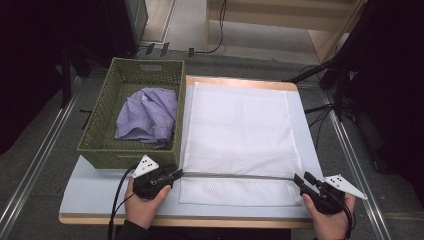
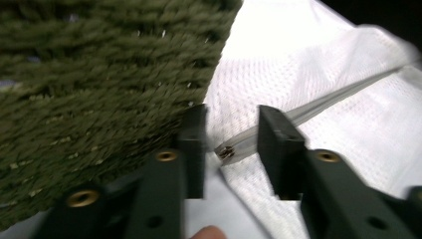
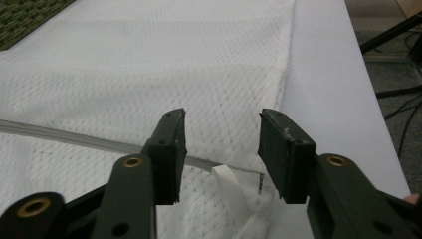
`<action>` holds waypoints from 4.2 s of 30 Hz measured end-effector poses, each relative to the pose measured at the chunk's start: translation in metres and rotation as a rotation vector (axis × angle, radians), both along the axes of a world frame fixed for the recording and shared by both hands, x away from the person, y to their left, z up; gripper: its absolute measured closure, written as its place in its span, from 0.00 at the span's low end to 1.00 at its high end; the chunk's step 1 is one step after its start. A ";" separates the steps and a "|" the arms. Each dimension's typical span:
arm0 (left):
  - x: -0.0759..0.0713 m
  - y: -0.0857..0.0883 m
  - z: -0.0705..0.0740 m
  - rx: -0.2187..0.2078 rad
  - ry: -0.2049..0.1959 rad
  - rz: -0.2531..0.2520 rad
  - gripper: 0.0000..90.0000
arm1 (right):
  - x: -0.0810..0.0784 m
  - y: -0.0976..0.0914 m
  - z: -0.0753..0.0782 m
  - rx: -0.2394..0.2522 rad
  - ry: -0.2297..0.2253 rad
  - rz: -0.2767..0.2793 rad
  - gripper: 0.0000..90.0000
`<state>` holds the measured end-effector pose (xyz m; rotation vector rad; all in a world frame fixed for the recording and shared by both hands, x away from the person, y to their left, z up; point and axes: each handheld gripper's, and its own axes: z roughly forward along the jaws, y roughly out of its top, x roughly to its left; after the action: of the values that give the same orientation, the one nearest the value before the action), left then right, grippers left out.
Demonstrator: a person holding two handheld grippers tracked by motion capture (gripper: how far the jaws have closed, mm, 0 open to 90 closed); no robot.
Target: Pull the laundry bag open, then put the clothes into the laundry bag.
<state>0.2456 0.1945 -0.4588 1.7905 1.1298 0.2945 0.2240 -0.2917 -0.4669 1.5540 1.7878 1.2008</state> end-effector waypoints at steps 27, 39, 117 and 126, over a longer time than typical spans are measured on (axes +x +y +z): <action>-0.011 -0.016 -0.001 0.045 -0.042 -0.067 0.61 | 0.022 0.084 0.017 -0.120 -0.111 0.276 0.65; -0.015 -0.031 -0.006 0.066 -0.037 -0.125 0.76 | 0.041 0.109 0.011 -0.135 -0.024 0.425 0.60; -0.010 -0.055 -0.019 0.174 0.082 -0.218 1.00 | 0.080 0.132 -0.018 -0.168 0.086 0.571 0.77; -0.010 -0.056 -0.020 0.172 0.078 -0.219 1.00 | 0.071 0.115 -0.020 -0.222 0.074 0.553 0.47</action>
<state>0.2358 0.1387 -0.4785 2.0747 0.9750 0.1970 0.2946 -0.1765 -0.4868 1.0186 2.4026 1.1288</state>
